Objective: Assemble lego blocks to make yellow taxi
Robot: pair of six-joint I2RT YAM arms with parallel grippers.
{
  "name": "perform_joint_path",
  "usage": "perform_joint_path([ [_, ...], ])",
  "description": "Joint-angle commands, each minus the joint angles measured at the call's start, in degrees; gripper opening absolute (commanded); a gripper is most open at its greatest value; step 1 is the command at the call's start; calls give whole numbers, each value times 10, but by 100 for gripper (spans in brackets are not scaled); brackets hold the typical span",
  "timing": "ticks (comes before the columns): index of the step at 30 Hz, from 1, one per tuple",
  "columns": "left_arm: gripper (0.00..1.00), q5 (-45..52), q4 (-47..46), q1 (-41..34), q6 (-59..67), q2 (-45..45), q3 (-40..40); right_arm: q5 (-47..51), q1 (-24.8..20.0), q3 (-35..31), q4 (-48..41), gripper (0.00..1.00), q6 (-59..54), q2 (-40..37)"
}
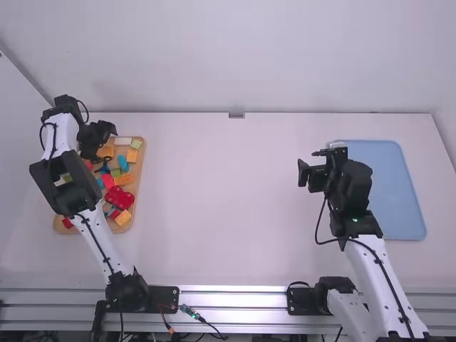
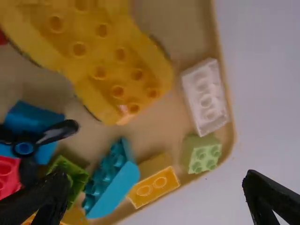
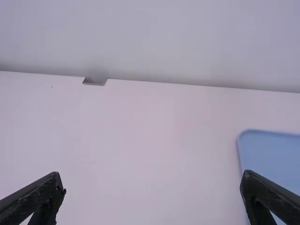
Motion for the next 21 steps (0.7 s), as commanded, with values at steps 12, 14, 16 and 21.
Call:
perform_joint_path([
  [12,99,-177,1,-21,-142,17,8,-1,5,11,-1,99,5,-1],
  [14,97,-183,3,-21,-145,17,8,-1,12,11,-1,99,5,-1],
  [16,96,-185,4,-21,-154,17,8,-1,19,11,-1,99,2,-1],
  [21,93,-189,20,-21,-158,17,8,31,40,11,-1,99,1,-1],
])
